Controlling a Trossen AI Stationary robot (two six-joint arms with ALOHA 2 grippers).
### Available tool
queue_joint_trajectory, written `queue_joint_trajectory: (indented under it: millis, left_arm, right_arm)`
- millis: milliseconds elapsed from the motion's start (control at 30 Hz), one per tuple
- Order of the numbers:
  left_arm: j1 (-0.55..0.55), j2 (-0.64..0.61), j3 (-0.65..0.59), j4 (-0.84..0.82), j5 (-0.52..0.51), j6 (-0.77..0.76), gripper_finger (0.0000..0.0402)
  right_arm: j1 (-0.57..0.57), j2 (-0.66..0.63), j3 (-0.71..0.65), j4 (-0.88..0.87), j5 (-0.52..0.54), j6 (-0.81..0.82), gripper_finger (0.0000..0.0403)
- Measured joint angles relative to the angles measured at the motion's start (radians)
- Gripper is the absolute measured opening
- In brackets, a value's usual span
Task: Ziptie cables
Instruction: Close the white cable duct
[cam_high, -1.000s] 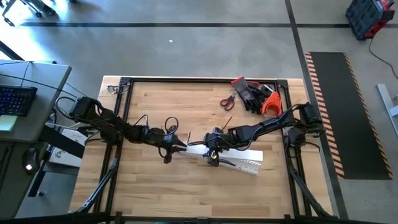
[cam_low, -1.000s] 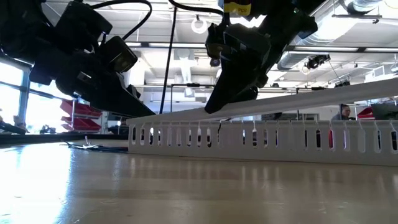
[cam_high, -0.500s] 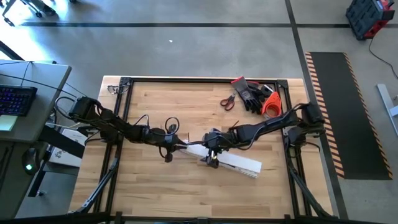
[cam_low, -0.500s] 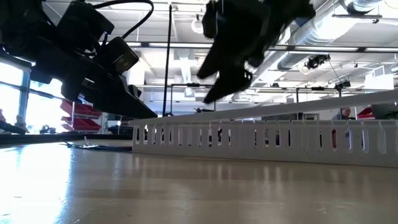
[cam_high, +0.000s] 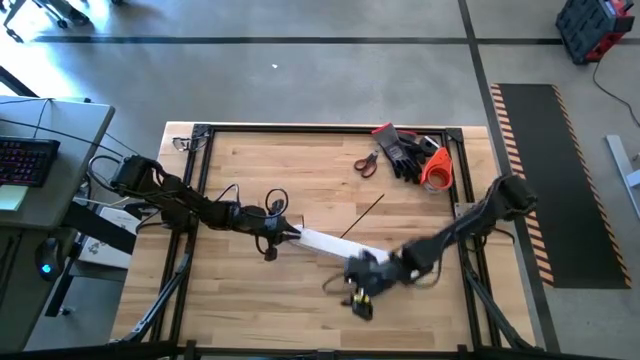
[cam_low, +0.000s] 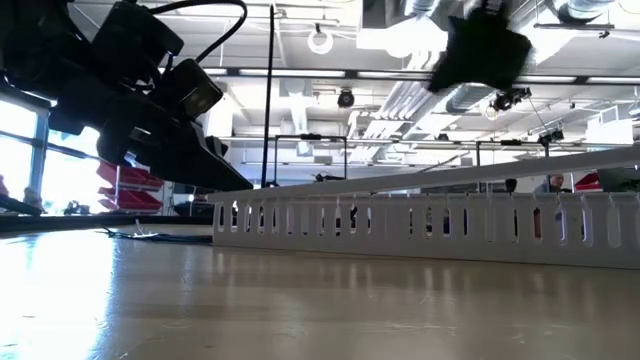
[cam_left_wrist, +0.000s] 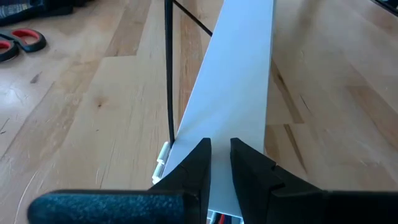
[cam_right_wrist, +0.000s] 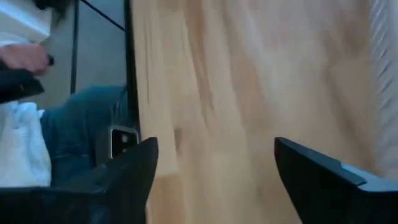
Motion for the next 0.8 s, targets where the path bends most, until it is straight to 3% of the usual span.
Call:
queue_joint_trajectory:
  millis: [267, 533, 667, 800]
  left_arm:
    - [-0.026, 0.000, 0.000, 0.000, -0.015, 0.016, 0.0041]
    - [-0.115, 0.000, 0.000, -0.001, -0.020, -0.022, 0.0041]
    - [-0.149, 0.001, -0.001, -0.001, -0.040, -0.047, 0.0041]
    - [-0.175, 0.001, -0.001, 0.000, -0.063, -0.080, 0.0041]
  right_arm:
    - [0.199, 0.190, -0.002, -0.110, 0.251, 0.291, 0.0238]
    - [0.255, 0.227, -0.002, -0.538, 0.480, 0.496, 0.0189]
    - [0.253, 0.221, -0.001, -0.730, 0.515, 0.521, 0.0184]
    - [0.245, 0.209, -0.002, -0.789, 0.475, 0.435, 0.0184]
